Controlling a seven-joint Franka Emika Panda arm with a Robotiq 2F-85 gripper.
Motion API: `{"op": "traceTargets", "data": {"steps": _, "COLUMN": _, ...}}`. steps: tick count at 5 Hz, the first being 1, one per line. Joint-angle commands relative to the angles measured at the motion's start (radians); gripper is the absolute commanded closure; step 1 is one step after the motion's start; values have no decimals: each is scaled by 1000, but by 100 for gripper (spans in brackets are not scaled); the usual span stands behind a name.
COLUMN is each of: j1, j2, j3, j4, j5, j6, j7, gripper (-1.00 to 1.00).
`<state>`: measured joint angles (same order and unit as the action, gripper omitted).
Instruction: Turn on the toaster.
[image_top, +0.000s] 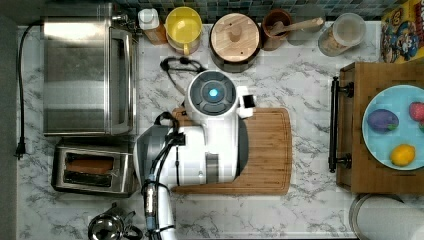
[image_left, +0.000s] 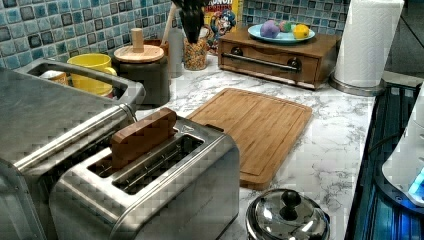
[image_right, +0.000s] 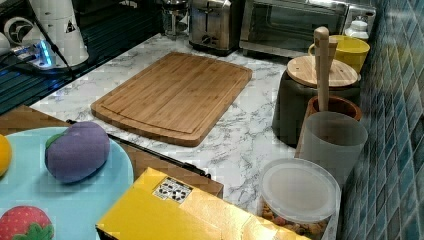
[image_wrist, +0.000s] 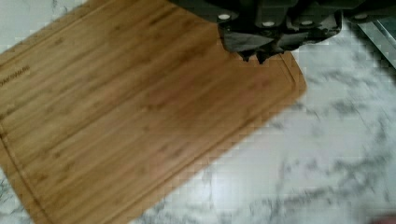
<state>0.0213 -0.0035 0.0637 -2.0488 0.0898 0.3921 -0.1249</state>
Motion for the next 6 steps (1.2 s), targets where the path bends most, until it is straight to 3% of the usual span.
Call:
{"op": "traceTargets", "data": {"steps": 1, "j1": 116, "j2": -182, "j3": 146, "j4": -243, "j5": 109, "j6": 51, "j7": -127, "gripper": 100}}
{"op": "traceTargets", "data": {"steps": 4, "j1": 175, "j2": -358, "j3": 187, "j4": -413, "j5": 238, "j6": 175, "j7": -257, "gripper": 100}}
{"op": "traceTargets", "data": {"steps": 6, "j1": 217, "j2": -340, "j3": 159, "j4": -406, "j5": 306, "j6": 209, "j7": -322, "gripper": 100}}
